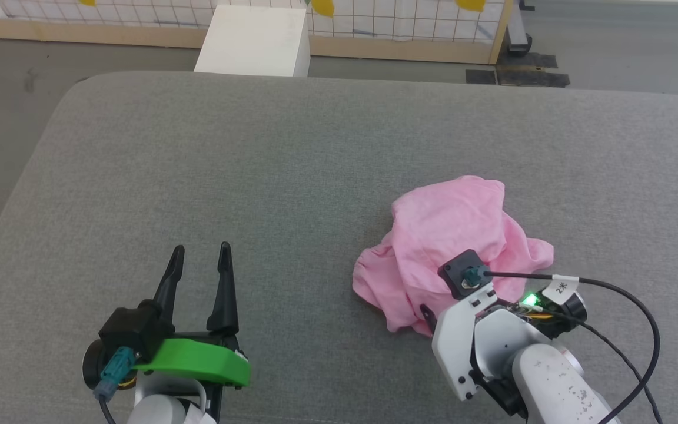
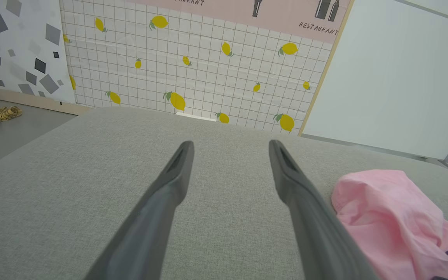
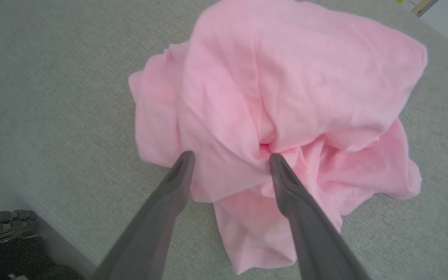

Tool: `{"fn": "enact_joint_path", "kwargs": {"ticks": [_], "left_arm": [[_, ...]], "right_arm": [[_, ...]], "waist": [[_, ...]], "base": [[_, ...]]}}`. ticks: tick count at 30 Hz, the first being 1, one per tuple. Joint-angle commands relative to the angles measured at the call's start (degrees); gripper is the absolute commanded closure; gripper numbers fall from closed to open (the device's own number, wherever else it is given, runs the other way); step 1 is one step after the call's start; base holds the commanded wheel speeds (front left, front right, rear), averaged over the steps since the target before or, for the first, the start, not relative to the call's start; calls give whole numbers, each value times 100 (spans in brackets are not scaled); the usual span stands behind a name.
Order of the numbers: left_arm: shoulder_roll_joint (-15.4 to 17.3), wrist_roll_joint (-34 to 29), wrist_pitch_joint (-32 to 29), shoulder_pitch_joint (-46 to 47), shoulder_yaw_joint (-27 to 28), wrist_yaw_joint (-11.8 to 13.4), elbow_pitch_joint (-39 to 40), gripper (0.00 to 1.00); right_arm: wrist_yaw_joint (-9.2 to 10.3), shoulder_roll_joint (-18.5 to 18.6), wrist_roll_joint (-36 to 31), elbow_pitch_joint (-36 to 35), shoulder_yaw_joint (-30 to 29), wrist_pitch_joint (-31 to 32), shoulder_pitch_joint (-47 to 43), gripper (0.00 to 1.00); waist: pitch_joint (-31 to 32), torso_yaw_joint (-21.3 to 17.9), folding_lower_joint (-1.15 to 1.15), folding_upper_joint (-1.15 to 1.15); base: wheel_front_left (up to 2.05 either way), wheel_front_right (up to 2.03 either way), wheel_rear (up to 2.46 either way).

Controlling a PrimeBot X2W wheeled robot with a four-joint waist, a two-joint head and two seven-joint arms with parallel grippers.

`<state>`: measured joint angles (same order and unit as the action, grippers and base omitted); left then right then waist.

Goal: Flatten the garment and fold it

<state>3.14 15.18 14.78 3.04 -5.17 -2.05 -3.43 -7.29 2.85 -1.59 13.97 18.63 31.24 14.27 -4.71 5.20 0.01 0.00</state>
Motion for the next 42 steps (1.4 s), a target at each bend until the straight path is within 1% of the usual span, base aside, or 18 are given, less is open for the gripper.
{"fn": "enact_joint_path", "kwargs": {"ticks": [1, 2, 7, 10, 13, 16, 18, 20, 23, 26, 31, 34, 38, 39, 41, 42], "left_arm": [[-23, -13, 22, 102, -8, -27, 10, 0], [-23, -13, 22, 110, -14, -29, 7, 0], [-24, 16, 22, 132, -70, -23, -39, 0], [-25, 23, 22, 135, -106, -25, -73, 0], [-25, 16, 22, 123, -113, -25, -94, 0], [-25, -5, 22, 84, -91, -28, -94, 0], [-25, -18, 22, 61, -76, -30, -94, 0], [-25, -27, 22, 43, -73, -35, -95, 0], [-25, -36, 22, 24, -83, -47, -103, 0], [-25, -26, 22, 8, -116, -45, -95, 0], [-26, 6, 22, -2, -167, -32, -64, 0], [-26, -3, 22, 22, -183, -34, -42, 0], [-26, -24, 22, 102, -196, -38, -11, 0], [-26, -45, 22, 161, -208, -45, 0, 0], [-26, -53, 22, 194, -227, -50, -1, 0], [-26, -52, 22, 212, -238, -57, -8, 0]], "right_arm": [[-20, 3, -37, 31, -46, 34, 91, 83], [-20, 3, -47, 53, -68, 47, 124, 100], [-20, 3, 64, 214, -4, 50, 299, 100], [-20, 3, 289, 180, 27, -218, 435, 100], [-20, 3, 706, -22, 113, -686, 610, 100], [-20, 3, 1144, -342, 315, -1333, 934, 100], [-20, 3, 1404, -540, 351, -1742, 1203, 100], [-20, 3, 1569, -691, 331, -2082, 1482, 100], [-20, 3, 1740, -774, 187, -2373, 1782, 100], [-20, 3, 1689, -537, -110, -2238, 1835, 100], [-20, 3, 1369, 172, -710, -1821, 1513, 100], [-20, 3, 1089, 734, -1227, -1651, 1304, 100], [-20, 3, 568, 1295, -1902, -1633, 1217, 100], [-20, 3, 268, 1548, -2356, -1635, 1189, 100], [-20, 3, 71, 1650, -2702, -1628, 1159, 100], [-20, 3, -37, 1675, -2863, -1649, 1130, 73]], "waist": [[-48, 51, -1, 0], [-55, 63, -1, 0], [-35, 102, -1, 0], [2, 115, -1, 0], [70, 107, -1, 0], [131, 68, -1, 0], [172, 41, -1, 0], [208, 28, -1, 0], [271, 27, -1, 0], [304, 41, -1, 0], [255, 45, -1, 0], [154, 26, -1, 0], [32, 16, -1, 0], [-31, 6, -1, 0], [-62, 4, -1, 0], [-68, 5, -1, 0]], "base": [[0, 0, 0], [0, 0, 0], [0, 0, 0], [0, 0, 0], [0, 0, 0], [0, 0, 0], [0, 0, 0], [0, 0, 0], [0, 0, 0], [0, 0, 0], [0, 0, 0], [0, 0, 0], [0, 0, 0], [0, 0, 0], [0, 0, 0], [0, 0, 0]]}}
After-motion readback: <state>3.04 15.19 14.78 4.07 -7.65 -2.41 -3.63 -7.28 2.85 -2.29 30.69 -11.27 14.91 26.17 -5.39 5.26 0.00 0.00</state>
